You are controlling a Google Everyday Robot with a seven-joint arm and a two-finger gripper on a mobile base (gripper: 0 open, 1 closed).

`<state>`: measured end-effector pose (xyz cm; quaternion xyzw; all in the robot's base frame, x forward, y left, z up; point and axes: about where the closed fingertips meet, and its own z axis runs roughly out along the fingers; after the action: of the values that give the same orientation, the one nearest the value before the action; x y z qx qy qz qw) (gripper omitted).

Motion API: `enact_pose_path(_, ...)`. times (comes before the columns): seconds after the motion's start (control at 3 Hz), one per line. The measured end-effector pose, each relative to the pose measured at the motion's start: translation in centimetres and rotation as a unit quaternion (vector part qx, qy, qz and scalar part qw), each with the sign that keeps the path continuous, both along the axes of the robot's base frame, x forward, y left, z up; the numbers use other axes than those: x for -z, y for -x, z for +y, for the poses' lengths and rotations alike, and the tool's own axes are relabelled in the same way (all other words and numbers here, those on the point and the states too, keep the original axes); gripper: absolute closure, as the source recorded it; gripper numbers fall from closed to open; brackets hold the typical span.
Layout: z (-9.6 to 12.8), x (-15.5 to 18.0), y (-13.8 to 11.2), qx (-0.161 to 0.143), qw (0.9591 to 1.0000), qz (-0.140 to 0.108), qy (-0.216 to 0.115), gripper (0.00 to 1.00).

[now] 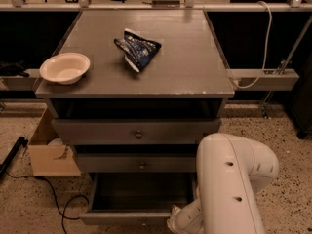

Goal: Open bottom drawer

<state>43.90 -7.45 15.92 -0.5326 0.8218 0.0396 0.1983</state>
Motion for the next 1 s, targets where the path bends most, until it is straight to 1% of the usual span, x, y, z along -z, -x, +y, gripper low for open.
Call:
enact_pose_path(0.33, 0.06, -0.04, -0.19, -0.001, 1.0000, 0.003, -0.001, 1.00)
enact_pose_path(1.0, -0.03, -0.03, -0.54, -0.014, 0.9997, 0.017, 0.006, 1.00)
